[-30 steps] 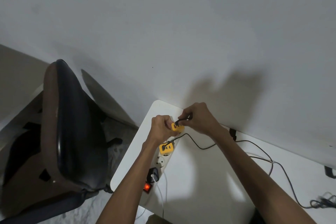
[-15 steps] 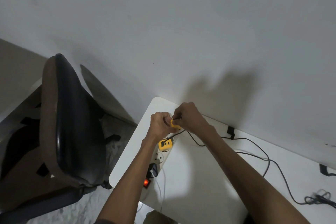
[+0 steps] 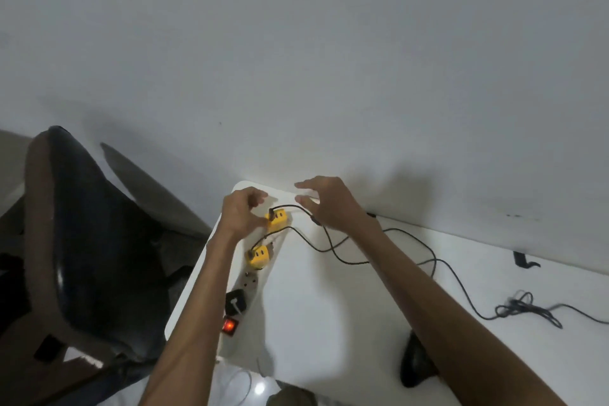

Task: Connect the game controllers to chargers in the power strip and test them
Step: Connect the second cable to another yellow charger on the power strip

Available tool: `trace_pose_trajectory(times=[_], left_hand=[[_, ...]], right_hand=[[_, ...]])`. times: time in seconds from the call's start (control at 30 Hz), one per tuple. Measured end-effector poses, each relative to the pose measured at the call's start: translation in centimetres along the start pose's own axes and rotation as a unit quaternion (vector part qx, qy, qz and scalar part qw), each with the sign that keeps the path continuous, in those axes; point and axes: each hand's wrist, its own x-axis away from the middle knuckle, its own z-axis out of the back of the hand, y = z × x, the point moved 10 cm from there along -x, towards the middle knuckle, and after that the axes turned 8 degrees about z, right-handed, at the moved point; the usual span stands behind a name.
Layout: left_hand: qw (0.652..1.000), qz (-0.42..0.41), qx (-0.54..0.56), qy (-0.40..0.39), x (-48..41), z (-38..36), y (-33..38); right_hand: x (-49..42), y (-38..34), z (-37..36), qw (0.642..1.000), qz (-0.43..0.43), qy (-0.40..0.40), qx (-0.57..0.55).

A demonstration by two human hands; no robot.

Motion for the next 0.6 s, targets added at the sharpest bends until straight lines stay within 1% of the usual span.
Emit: trace_pose_trajectory(times=[0.07,0.17,0.23,0.4,0.6], left_hand=[[0.999,-0.027,-0.017,0.015,0.8,1.0,2.6],[0.997,-0.065,-0.023,0.028,2.9,0.5,7.5],[0.995,-0.092,-0.015,0.038,4.9,-1.0,11.2],[0.988,-0.149,0.029,0.007,11.4,-10.1,20.5],[0.986,-0.157,0.047,-0.023,19.3,-23.4,27.1]], right_hand=[[2.0,2.3,3.0,0.999,-0.022,0.032,-0.008],[6.3,6.2,7.5,0.995,-0.068,0.069,-0.011],[9.7,8.5,10.3,0.992,-0.086,0.087,-0.010],[20.0,14.6,18.3,0.985,-0.121,0.118,-0.010],[33.0,23.3,25.0,0.979,-0.156,0.132,0.000]])
